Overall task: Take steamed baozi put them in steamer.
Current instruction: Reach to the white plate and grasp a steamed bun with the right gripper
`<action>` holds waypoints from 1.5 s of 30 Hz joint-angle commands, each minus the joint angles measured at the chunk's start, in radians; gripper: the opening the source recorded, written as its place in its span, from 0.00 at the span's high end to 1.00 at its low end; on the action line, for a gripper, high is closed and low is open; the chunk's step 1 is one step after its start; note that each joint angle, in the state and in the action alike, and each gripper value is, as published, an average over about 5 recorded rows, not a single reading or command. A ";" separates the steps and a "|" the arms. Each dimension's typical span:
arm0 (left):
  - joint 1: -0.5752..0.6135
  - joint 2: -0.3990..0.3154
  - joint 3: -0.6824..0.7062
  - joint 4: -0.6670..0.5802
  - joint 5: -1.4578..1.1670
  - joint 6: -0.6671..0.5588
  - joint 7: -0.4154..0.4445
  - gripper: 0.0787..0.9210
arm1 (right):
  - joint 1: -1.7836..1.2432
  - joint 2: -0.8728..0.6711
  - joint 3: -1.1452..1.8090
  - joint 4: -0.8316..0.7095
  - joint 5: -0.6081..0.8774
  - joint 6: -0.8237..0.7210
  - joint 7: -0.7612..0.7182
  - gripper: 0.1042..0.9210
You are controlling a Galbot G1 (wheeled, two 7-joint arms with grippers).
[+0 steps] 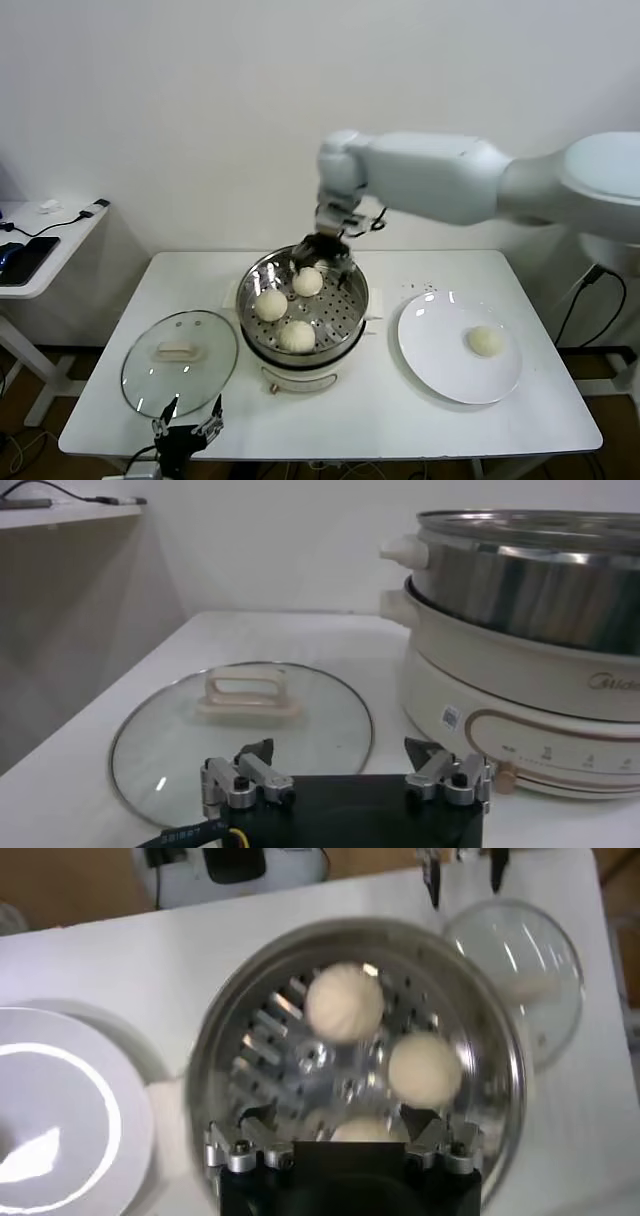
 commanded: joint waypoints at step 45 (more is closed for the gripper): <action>-0.001 -0.013 -0.006 0.025 -0.004 -0.020 0.001 0.12 | -0.678 -0.508 0.338 -0.151 -0.201 -0.631 0.202 0.12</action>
